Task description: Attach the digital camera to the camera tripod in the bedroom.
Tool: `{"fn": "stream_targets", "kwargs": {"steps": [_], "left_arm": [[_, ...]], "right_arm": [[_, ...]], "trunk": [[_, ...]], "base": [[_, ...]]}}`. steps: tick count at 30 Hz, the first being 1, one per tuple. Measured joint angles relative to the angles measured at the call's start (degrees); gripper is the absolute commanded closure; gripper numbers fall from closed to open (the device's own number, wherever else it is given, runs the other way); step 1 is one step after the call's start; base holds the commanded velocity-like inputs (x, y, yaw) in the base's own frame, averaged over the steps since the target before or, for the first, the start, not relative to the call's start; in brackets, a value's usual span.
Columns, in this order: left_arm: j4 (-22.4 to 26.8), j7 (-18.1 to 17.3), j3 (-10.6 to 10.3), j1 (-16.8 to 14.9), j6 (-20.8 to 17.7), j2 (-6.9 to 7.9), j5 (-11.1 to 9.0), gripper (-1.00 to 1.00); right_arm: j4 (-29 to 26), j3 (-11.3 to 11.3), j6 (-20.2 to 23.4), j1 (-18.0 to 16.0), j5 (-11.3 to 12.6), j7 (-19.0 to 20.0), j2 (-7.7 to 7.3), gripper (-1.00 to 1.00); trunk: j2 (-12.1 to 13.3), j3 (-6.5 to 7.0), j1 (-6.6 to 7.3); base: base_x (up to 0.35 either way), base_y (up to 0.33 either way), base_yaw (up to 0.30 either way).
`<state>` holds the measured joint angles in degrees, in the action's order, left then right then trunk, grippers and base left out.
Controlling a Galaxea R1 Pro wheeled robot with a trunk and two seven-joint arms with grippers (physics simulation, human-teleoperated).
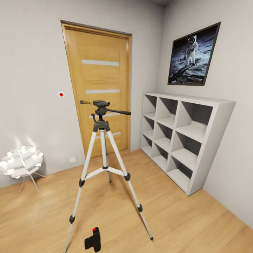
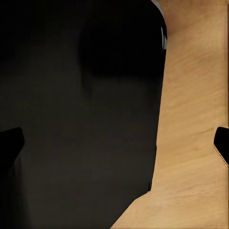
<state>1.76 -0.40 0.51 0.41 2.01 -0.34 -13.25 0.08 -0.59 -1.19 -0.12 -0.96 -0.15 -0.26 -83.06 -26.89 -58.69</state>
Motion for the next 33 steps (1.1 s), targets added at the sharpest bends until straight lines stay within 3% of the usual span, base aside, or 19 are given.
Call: {"fn": "stream_targets", "kwargs": {"steps": [13,22,33], "left_arm": [[0.00,0.00,0.00,0.00,0.02,0.00,0.00,-1.00],[0.00,0.02,0.02,0.00,0.10,-0.02,0.00,-1.00],[0.00,0.00,0.07,0.00,0.19,-0.06,0.00,-1.00]], "right_arm": [[0.00,0.00,0.00,-0.01,0.00,-0.01,-0.07,-1.00],[0.00,-0.04,0.00,-0.03,0.00,-0.01,-0.13,-1.00],[0.00,0.02,0.00,0.01,0.00,-0.01,-0.17,-1.00]], "trunk": [[0.00,0.00,0.00],[0.00,0.00,-0.02],[0.01,0.00,-0.03]], "base": [[0.319,-0.004,0.036],[0.219,-0.091,0.244],[0.037,-0.018,0.266]]}}
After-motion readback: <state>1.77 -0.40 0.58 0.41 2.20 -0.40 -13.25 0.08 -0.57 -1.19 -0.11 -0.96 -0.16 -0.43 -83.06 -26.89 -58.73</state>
